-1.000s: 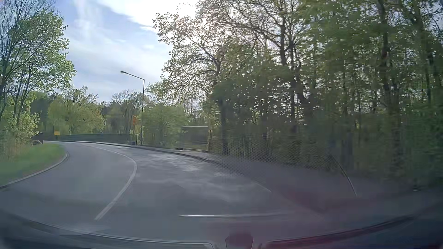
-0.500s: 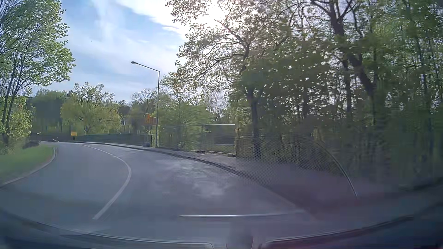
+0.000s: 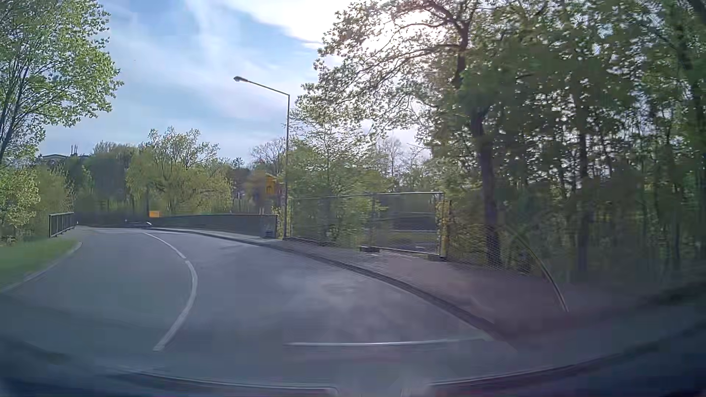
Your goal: Follow the waypoints while adhering to traffic rules and regulations
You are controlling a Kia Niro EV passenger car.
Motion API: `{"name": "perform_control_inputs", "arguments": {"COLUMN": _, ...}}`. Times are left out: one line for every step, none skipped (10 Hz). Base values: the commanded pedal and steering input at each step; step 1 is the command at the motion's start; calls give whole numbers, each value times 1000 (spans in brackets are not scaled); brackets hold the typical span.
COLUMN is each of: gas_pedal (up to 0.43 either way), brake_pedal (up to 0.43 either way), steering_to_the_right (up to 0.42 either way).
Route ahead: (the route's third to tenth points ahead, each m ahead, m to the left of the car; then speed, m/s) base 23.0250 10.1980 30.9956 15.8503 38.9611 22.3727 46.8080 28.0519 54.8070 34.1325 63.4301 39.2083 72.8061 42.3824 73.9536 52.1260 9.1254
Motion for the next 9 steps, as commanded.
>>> {"name": "perform_control_inputs", "arguments": {"gas_pedal": 110, "brake_pedal": 0, "steering_to_the_right": -124}}
{"name": "perform_control_inputs", "arguments": {"gas_pedal": 110, "brake_pedal": 0, "steering_to_the_right": -127}}
{"name": "perform_control_inputs", "arguments": {"gas_pedal": 110, "brake_pedal": 0, "steering_to_the_right": -129}}
{"name": "perform_control_inputs", "arguments": {"gas_pedal": 110, "brake_pedal": 0, "steering_to_the_right": -133}}
{"name": "perform_control_inputs", "arguments": {"gas_pedal": 110, "brake_pedal": 0, "steering_to_the_right": -133}}
{"name": "perform_control_inputs", "arguments": {"gas_pedal": 98, "brake_pedal": 0, "steering_to_the_right": -133}}
{"name": "perform_control_inputs", "arguments": {"gas_pedal": 98, "brake_pedal": 0, "steering_to_the_right": -134}}
{"name": "perform_control_inputs", "arguments": {"gas_pedal": 87, "brake_pedal": 0, "steering_to_the_right": -138}}
{"name": "perform_control_inputs", "arguments": {"gas_pedal": 79, "brake_pedal": 0, "steering_to_the_right": -138}}
